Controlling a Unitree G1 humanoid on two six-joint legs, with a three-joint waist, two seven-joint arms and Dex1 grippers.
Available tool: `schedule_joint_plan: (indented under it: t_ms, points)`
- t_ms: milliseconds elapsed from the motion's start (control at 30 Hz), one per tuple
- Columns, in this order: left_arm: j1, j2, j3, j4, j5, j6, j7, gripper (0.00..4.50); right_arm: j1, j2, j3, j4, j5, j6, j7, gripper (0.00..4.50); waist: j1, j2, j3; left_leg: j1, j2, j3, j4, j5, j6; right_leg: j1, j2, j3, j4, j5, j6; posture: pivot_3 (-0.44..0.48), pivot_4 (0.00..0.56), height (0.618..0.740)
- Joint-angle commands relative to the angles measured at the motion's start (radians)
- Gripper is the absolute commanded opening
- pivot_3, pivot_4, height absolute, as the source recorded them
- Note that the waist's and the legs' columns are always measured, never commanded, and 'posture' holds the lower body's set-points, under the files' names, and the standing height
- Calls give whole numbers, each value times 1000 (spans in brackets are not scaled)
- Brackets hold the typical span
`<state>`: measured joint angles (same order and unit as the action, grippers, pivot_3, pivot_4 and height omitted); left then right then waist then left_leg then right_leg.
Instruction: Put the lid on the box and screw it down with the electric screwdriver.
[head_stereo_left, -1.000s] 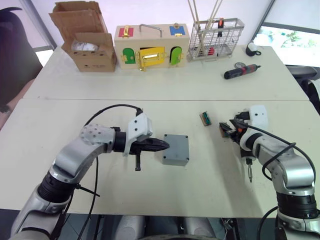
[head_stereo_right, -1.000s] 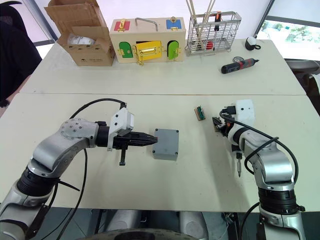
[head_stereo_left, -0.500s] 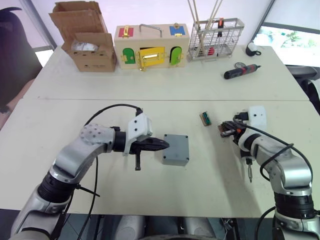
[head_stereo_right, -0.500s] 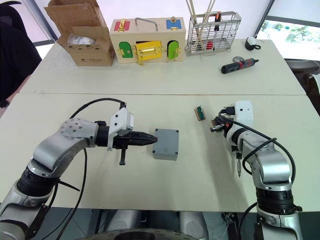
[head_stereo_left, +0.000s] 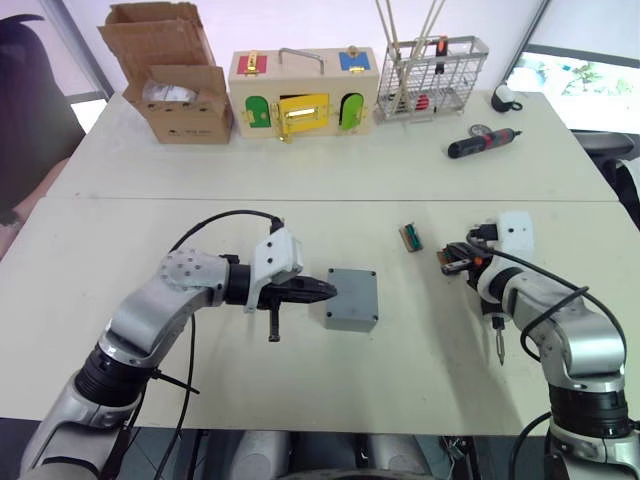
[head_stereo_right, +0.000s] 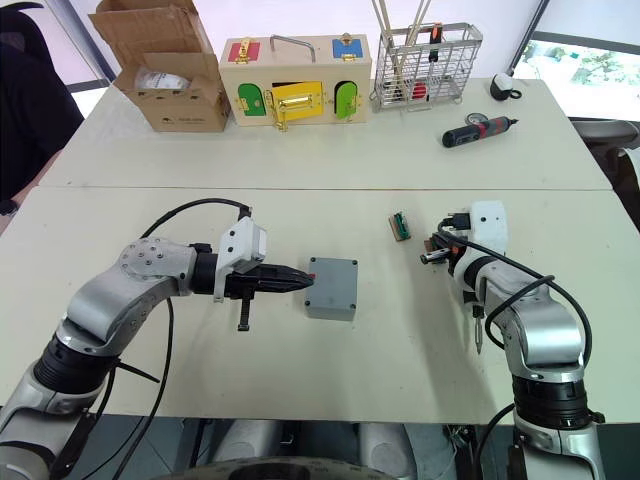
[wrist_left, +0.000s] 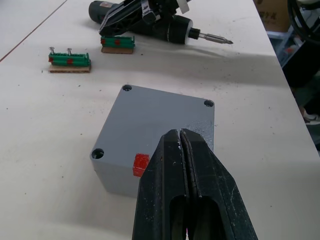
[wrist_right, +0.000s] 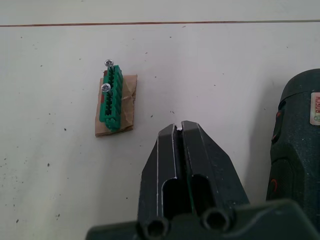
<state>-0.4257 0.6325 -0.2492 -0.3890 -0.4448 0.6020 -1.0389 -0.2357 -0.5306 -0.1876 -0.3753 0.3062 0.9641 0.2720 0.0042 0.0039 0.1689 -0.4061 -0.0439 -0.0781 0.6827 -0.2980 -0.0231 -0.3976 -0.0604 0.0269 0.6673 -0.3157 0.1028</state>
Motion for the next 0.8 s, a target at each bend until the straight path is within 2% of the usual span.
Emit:
schedule_joint_plan:
  t_ms: [33, 300, 433, 533, 800]
  points:
    - [-9, 9, 18, 3, 0, -20, -9, 0, -36, -11, -47, -71, 16, 12, -3, 38, 0, 0, 0, 0, 0, 0, 0, 0, 0, 0, 0, 0, 0, 0, 0, 0, 150, 740]
    - [-28, 11, 38, 22, -17, -16, -21, 0, -87, -45, -70, -129, 55, 58, 27, 38, 0, 0, 0, 0, 0, 0, 0, 0, 0, 0, 0, 0, 0, 0, 0, 0, 150, 740]
    - [-48, 39, 85, 22, -66, 17, -52, 0, -78, -106, -58, -296, 252, 62, 236, 38, -1, 0, 0, -1, 0, 0, 0, -1, 2, -1, 0, 0, 0, 0, 0, 0, 150, 740]
    - [-53, 92, 89, 21, -67, 7, -105, 0, -68, -131, -10, -370, 355, 90, 310, 38, -4, 0, 0, 0, 1, -1, 0, -3, 5, 0, 0, 0, 0, 0, 0, 0, 150, 740]
    - [-50, 136, 98, 15, -68, 10, -143, 0, -54, -141, 85, -371, 374, 67, 311, 38, 1, 0, 0, 0, 0, -1, 0, -3, 5, 0, 0, -1, 0, 0, 0, 0, 150, 740]
